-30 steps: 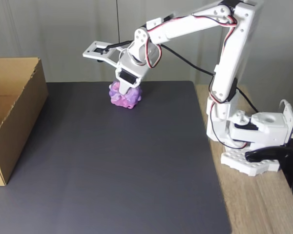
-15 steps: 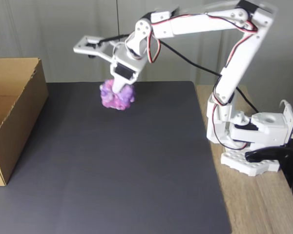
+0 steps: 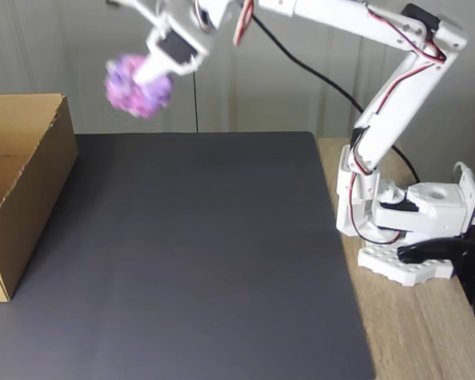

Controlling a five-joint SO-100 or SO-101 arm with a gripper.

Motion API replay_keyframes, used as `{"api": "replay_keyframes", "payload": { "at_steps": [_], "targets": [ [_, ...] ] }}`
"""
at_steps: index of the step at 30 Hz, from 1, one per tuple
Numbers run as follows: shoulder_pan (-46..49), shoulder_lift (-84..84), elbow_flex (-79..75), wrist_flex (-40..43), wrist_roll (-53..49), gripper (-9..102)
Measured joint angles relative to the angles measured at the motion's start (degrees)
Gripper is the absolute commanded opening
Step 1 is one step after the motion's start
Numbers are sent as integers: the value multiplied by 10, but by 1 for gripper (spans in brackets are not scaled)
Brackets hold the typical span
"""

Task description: Grasp a ball and put it in the box.

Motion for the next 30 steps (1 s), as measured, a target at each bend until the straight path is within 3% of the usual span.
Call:
{"api": "replay_keyframes", "payload": {
  "at_steps": [10,30],
  "targets": [
    [-66,-146,-297,-4,-4,0],
    [-149,-330,-329,-273,12,0]
  ]
}}
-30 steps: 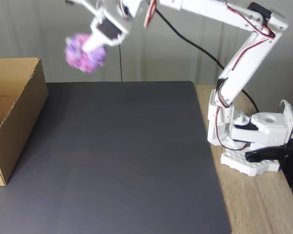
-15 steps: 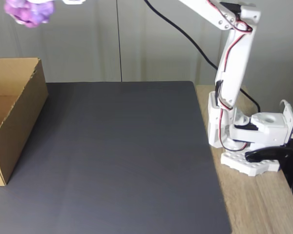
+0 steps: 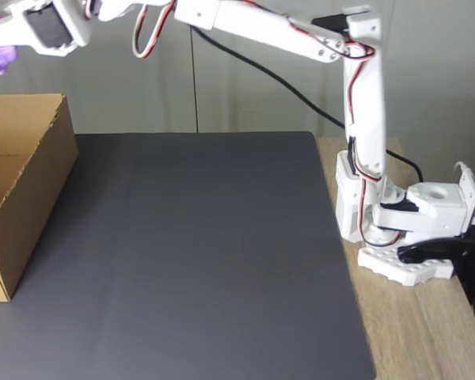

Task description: Grasp a ball and put it in the box.

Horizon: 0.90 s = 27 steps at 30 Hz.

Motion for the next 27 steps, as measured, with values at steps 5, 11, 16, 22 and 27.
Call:
{"api": "replay_keyframes", "payload": {
  "at_steps": [5,11,16,22,27],
  "targets": [
    [7,-63,-17,-60,0,0],
    [21,-189,-136,-116,0,1],
    [30,-299,-252,-118,3,2],
    [36,-333,-272,-118,6,16],
    [44,-345,-272,-118,12,26]
  ]
}}
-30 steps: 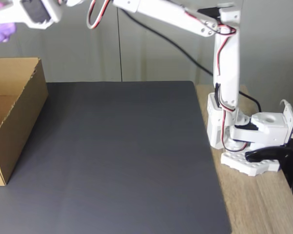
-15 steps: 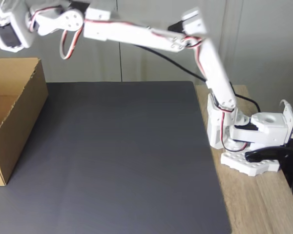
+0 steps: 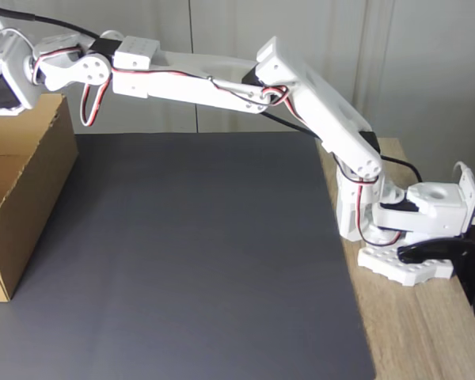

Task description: Grasp a ball and put it in the box.

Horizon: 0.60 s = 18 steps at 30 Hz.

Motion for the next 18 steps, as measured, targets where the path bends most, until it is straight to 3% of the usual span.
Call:
{"api": "replay_keyframes", "payload": {
  "at_steps": [13,18],
  "targets": [
    [3,1,0,0,5,27],
    [4,1,0,36,9,14]
  ]
}}
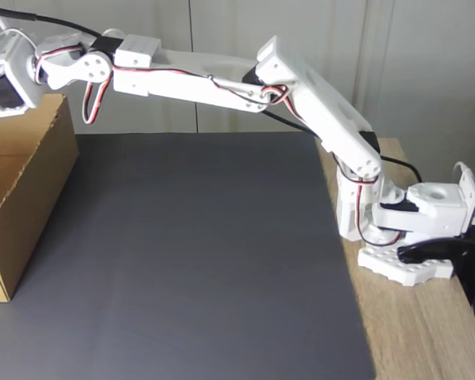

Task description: Grasp a ball and put it in the box.

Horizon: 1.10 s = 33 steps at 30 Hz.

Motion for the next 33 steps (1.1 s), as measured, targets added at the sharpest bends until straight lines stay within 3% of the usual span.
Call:
{"api": "replay_keyframes", "payload": {
  "at_steps": [8,20,33],
  "targets": [
    [13,51,0,169,0,0],
    [27,171,-1,417,2,0],
    [31,294,-2,576,2,0]
  ]
}}
